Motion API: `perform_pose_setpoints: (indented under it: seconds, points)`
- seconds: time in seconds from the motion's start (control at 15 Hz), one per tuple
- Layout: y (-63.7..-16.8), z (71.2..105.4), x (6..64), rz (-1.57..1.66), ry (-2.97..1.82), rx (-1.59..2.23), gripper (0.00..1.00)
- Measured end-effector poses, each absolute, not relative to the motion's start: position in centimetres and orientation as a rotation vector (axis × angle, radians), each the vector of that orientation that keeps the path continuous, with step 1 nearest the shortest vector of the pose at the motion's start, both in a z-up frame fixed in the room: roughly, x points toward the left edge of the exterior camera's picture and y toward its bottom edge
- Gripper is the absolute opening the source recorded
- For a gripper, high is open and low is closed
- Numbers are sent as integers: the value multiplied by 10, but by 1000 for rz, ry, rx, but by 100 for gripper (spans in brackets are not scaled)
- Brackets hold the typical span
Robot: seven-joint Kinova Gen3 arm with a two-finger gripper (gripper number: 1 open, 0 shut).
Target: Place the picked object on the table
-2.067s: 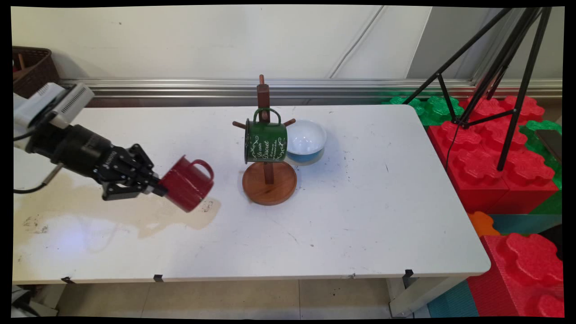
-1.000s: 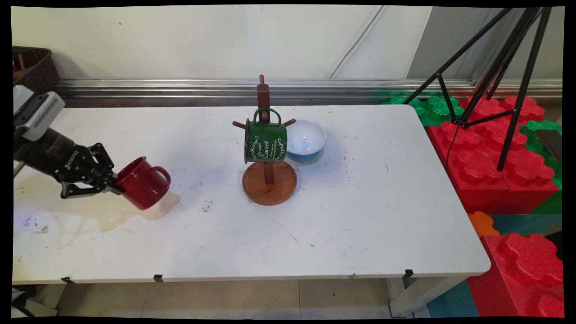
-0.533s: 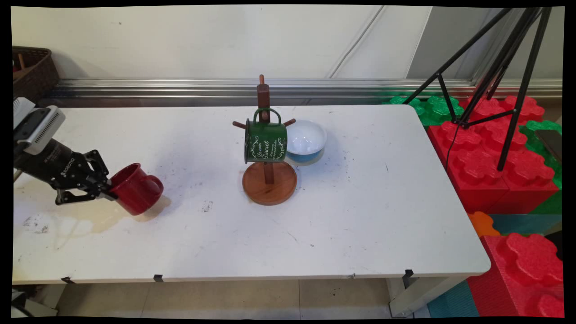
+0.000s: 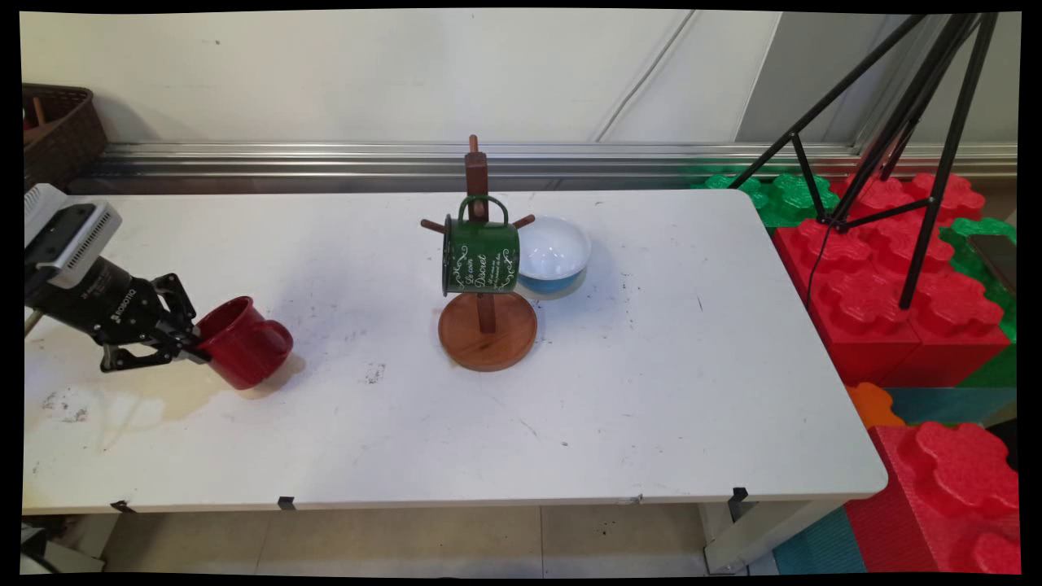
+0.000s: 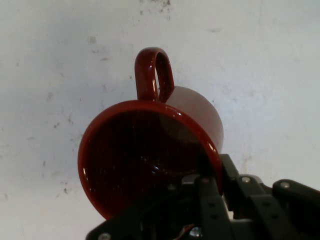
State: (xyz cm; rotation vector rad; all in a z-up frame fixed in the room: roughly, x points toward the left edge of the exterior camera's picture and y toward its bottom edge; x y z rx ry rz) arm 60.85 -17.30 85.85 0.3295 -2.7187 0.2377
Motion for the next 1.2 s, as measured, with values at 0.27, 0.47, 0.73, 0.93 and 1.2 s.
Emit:
perform_pose_setpoints:
  seconds: [0.27, 0.47, 0.73, 0.93, 1.2]
  points:
    - [-173, 854, 608, 238, -2734, 318, 0]
    - [-173, 852, 606, 236, -2739, 313, 0]
    - [-173, 848, 604, 234, -2744, 305, 100]
    - [-174, 847, 603, 232, -2745, 301, 100]
    - [-174, 846, 601, 226, -2742, 301, 100]
